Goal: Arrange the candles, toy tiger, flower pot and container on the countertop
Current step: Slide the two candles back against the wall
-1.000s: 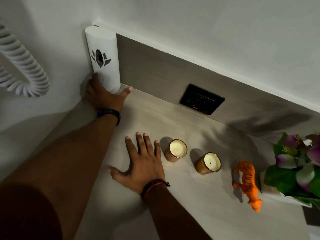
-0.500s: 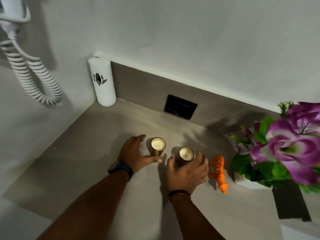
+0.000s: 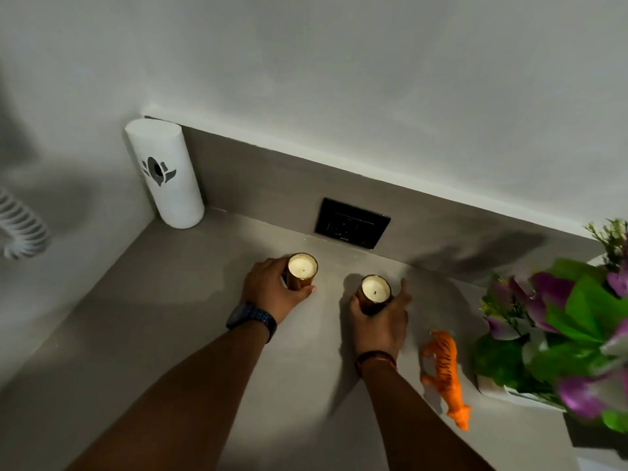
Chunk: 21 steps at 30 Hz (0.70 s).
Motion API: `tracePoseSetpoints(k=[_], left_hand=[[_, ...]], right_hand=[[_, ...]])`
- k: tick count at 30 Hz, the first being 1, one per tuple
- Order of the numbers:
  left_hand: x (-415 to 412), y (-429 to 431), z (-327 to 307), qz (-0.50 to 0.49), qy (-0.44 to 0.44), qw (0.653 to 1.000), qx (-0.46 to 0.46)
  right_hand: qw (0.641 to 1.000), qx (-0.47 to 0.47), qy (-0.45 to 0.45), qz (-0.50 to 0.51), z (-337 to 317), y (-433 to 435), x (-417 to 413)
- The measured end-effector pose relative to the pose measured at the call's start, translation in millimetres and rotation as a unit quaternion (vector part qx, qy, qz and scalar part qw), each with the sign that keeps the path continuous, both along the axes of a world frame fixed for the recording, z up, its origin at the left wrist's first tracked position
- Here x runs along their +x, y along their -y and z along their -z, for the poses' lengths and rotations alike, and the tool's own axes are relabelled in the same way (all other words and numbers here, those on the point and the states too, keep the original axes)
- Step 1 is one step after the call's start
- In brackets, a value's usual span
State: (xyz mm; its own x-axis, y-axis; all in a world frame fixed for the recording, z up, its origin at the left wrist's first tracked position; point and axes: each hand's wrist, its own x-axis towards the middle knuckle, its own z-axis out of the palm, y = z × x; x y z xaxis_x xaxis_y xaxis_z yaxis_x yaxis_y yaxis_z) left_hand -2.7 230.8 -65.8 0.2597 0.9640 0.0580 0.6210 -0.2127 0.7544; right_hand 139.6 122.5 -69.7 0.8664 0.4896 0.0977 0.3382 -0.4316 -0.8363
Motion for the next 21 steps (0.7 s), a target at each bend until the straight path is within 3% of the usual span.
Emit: tracePoseSetpoints(k=[15,21], left_hand=[[36.4,-70.2,0.4,0.034,0.022,0.999,0.025],[27.3,-61.4,6.2,0.071,-0.052,0.993,0.084]], right_hand=[[0.997,0.000,0.074,-0.033,-0.5,-63.5,38.1],[0.968,-0.089,0.229,-0.042,0.0,-50.6,32.5]])
